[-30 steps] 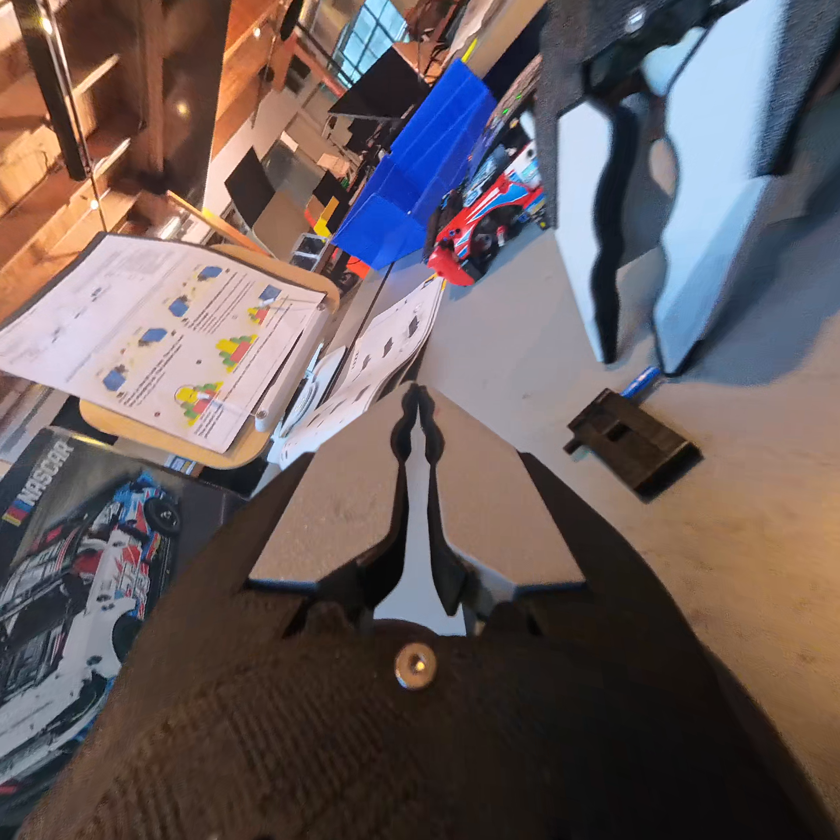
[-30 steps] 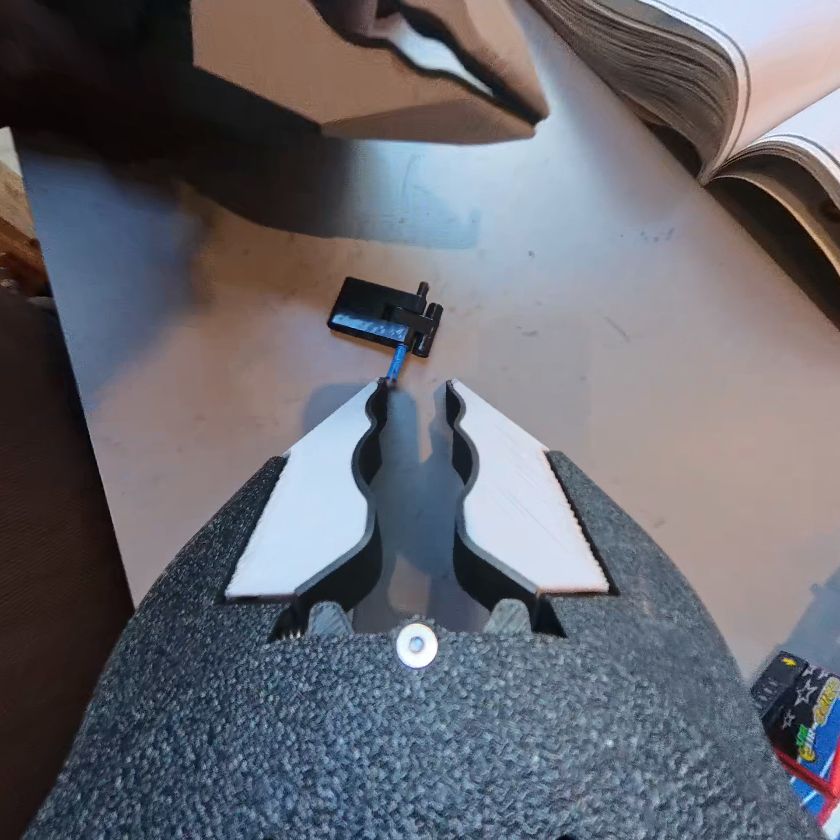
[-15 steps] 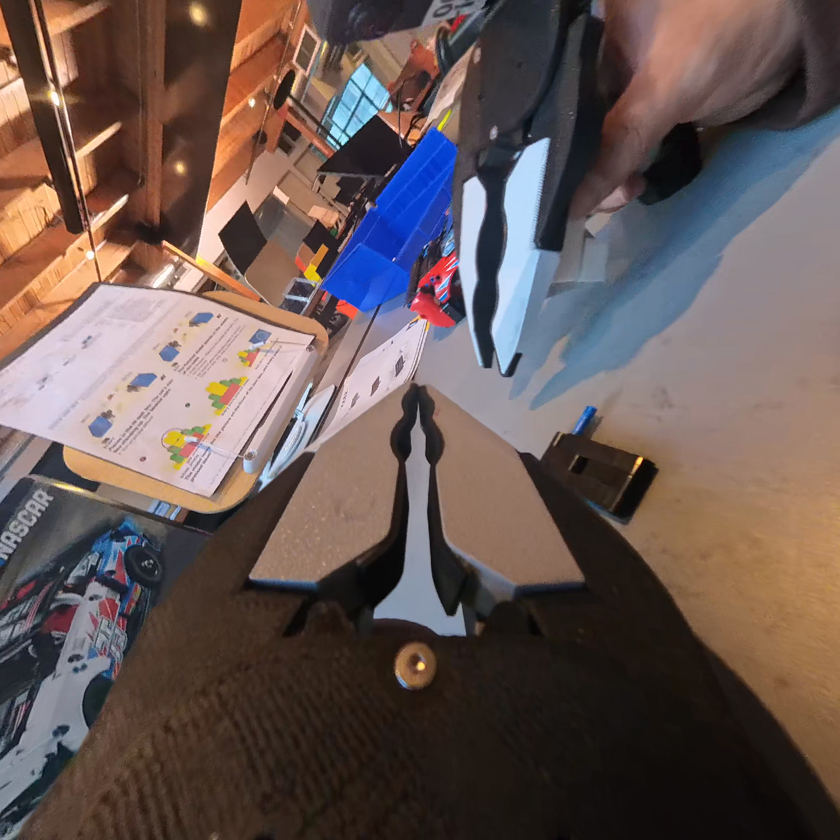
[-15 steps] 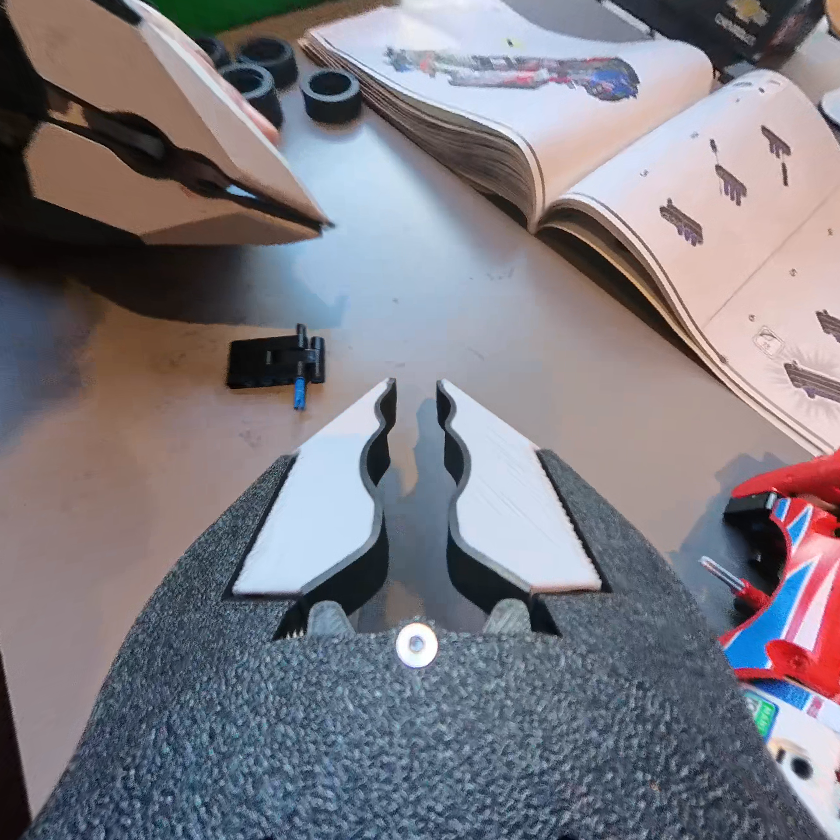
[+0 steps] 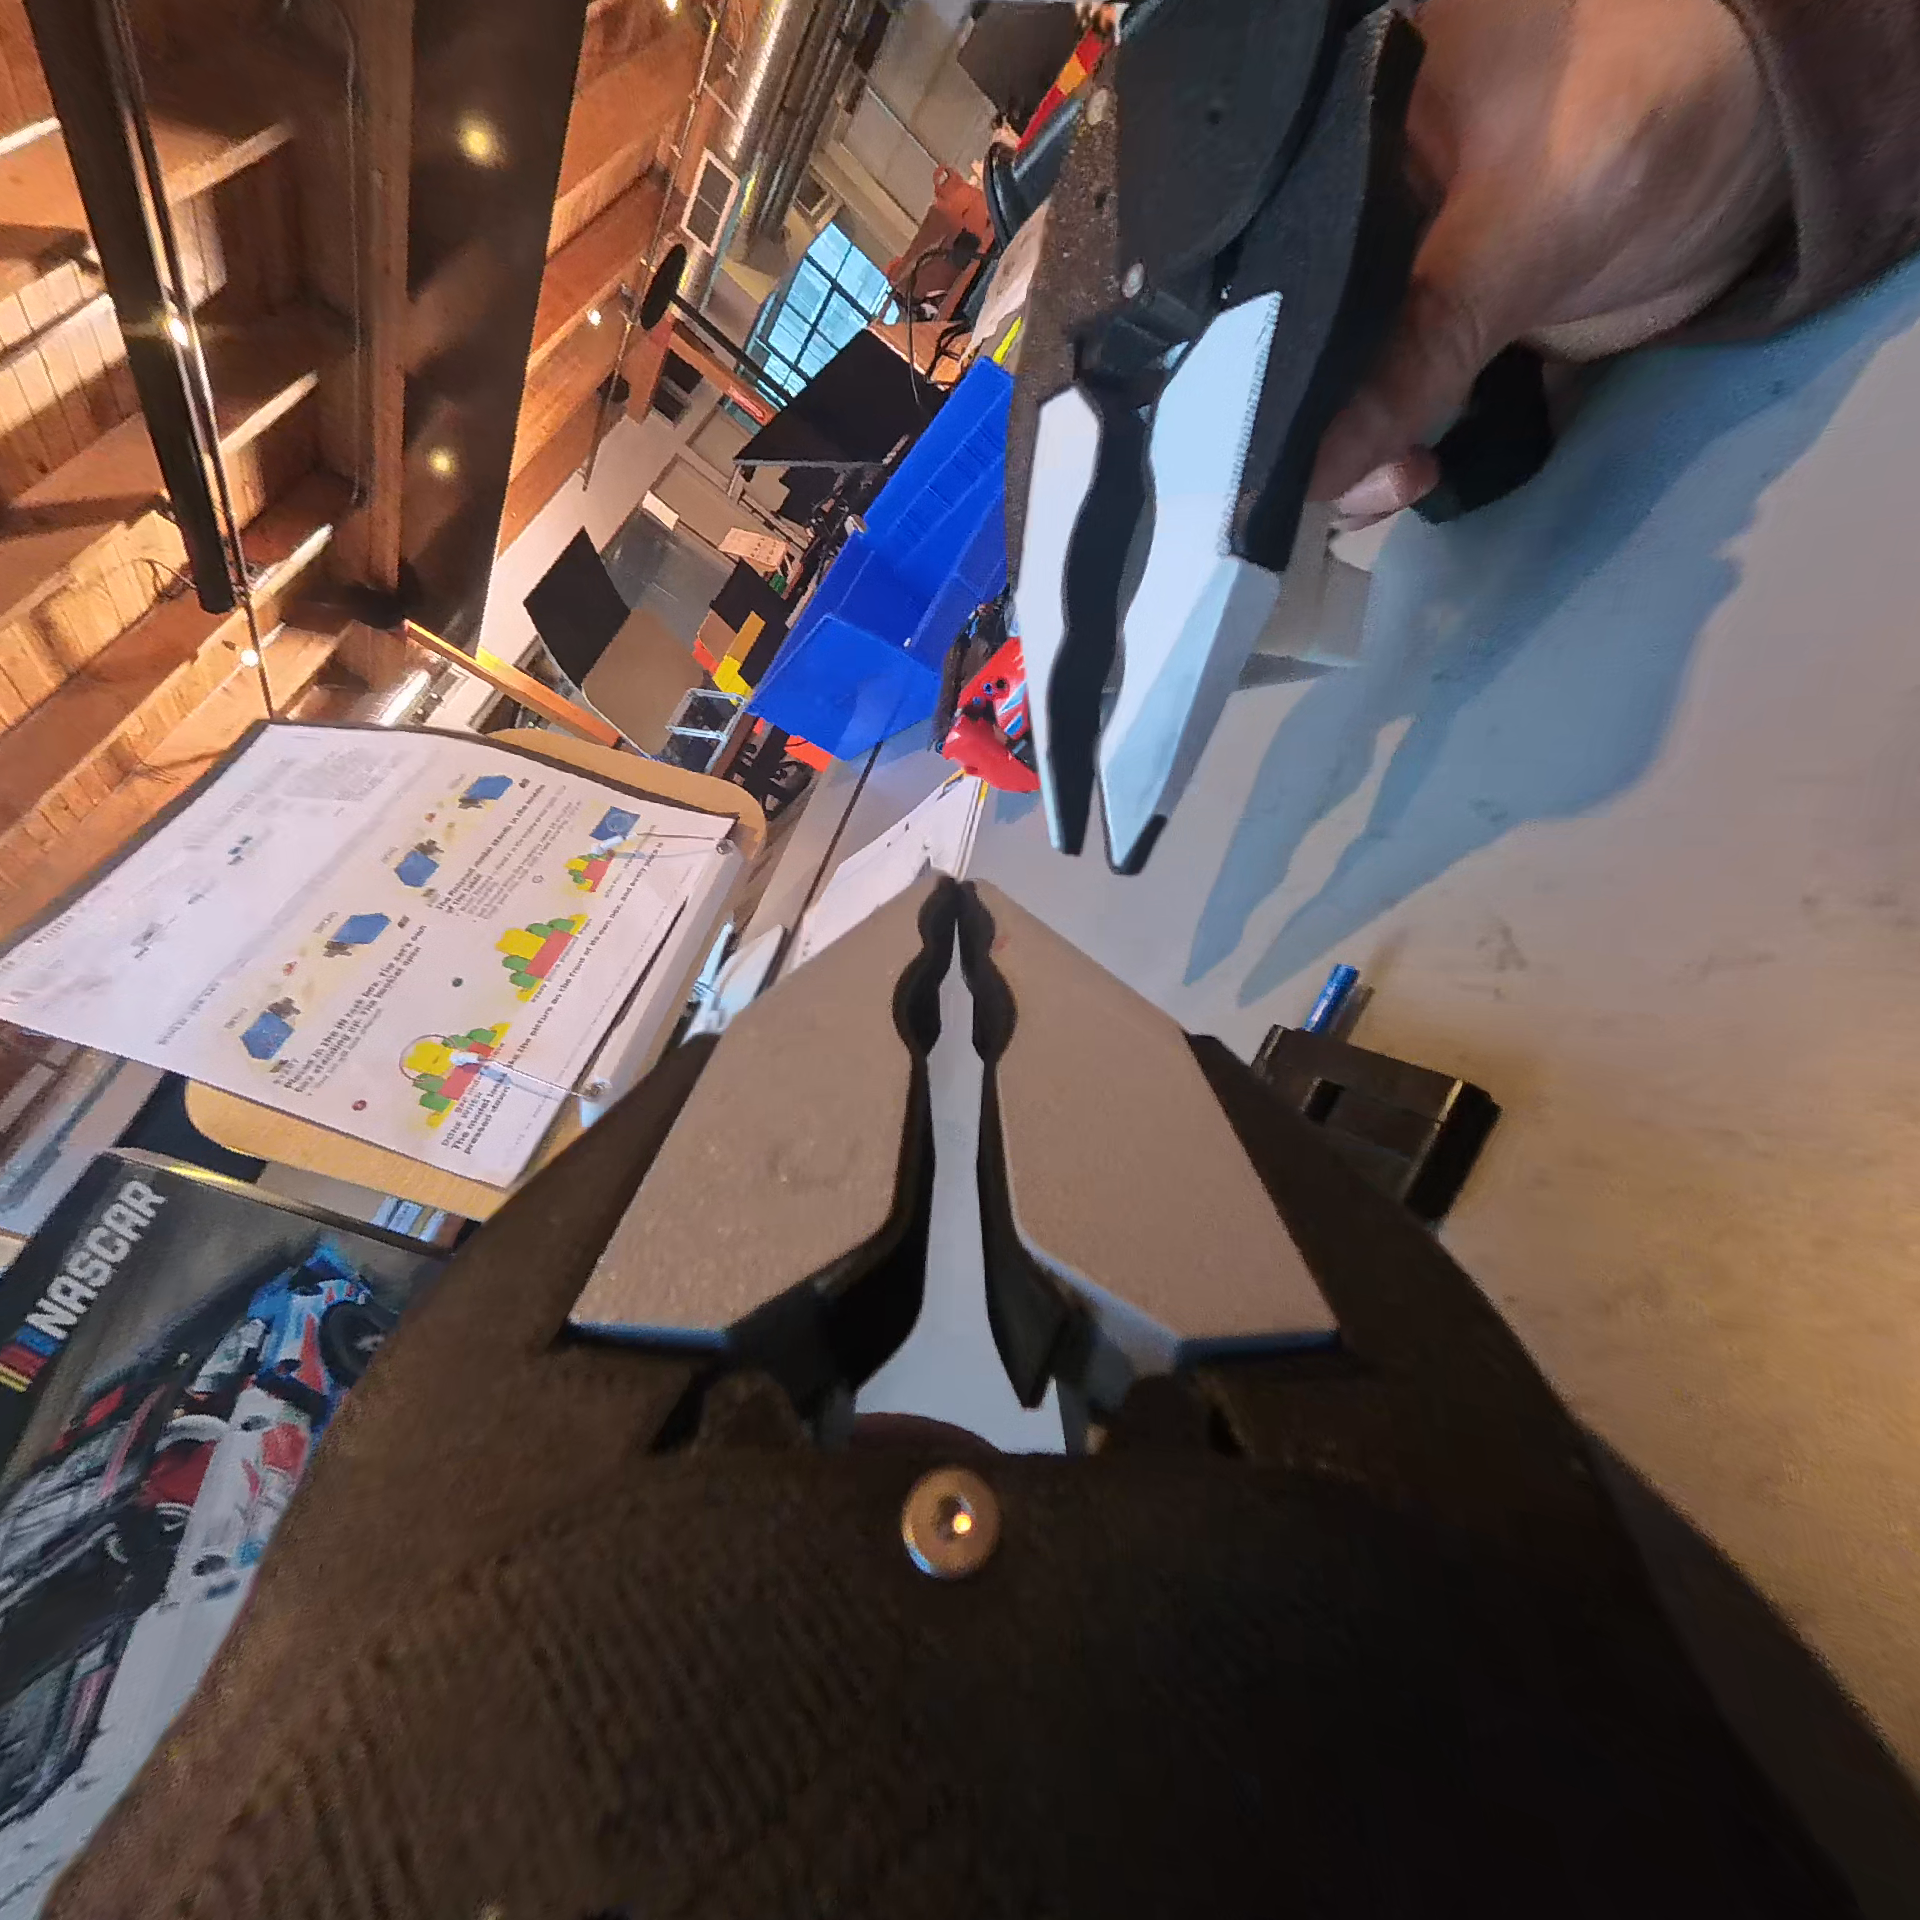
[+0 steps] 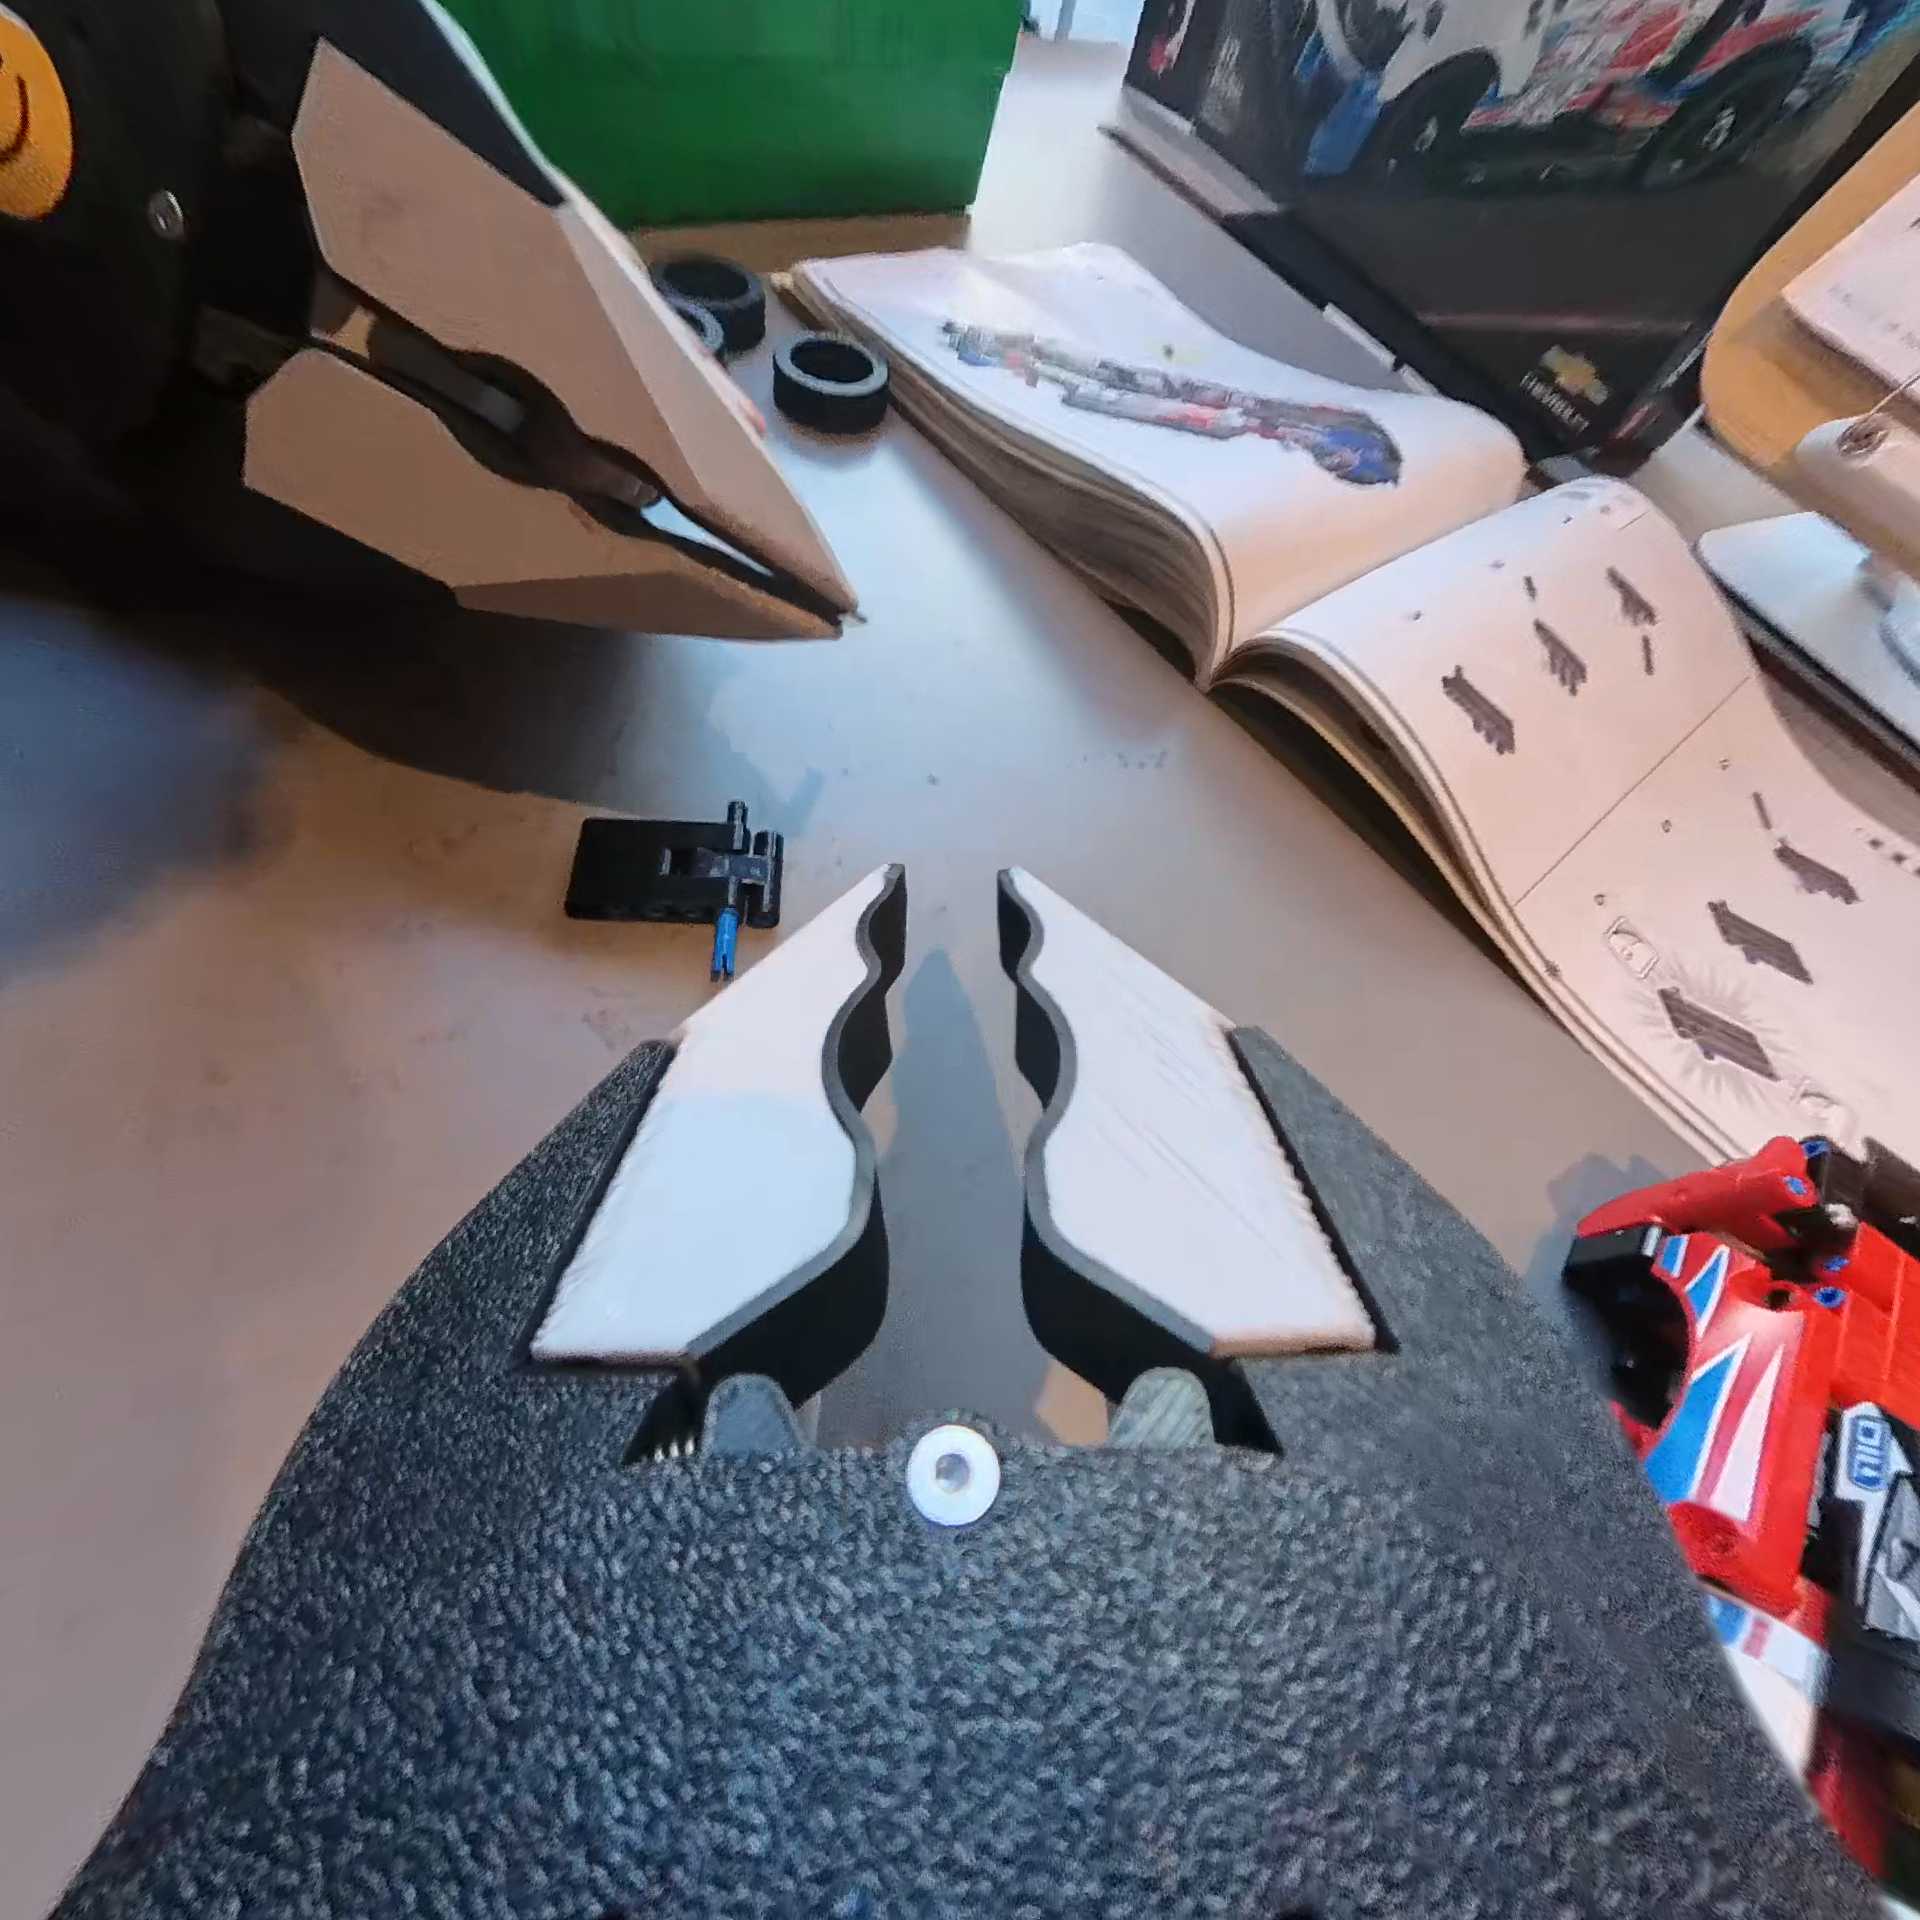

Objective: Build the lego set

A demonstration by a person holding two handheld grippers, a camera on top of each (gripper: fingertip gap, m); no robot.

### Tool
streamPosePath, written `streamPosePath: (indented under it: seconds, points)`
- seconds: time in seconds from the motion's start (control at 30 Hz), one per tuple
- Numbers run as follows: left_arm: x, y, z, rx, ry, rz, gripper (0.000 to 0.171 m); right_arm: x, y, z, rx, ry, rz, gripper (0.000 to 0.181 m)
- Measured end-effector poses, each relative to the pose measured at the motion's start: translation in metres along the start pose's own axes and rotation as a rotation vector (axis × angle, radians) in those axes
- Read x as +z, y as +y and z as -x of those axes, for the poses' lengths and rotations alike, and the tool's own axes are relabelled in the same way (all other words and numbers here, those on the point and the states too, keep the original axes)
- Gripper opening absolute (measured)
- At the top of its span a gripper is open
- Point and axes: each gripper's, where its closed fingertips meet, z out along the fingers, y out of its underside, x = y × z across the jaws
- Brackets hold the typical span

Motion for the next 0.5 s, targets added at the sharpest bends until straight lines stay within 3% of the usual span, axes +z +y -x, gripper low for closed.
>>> streamPosePath:
  seconds: [0.17, 0.37, 0.5]
  points:
    - [-0.003, -0.009, -0.016, 0.175, 0.021, -0.021, 0.000, -0.012, -0.018, 0.008, -0.074, 0.018, -0.118, 0.017]
    - [-0.004, -0.016, -0.025, 0.208, 0.057, -0.046, 0.000, -0.007, -0.012, 0.025, -0.204, 0.012, -0.067, 0.017]
    - [-0.015, -0.035, -0.030, 0.234, 0.057, -0.142, 0.000, -0.008, -0.009, 0.020, -0.183, 0.007, -0.059, 0.017]
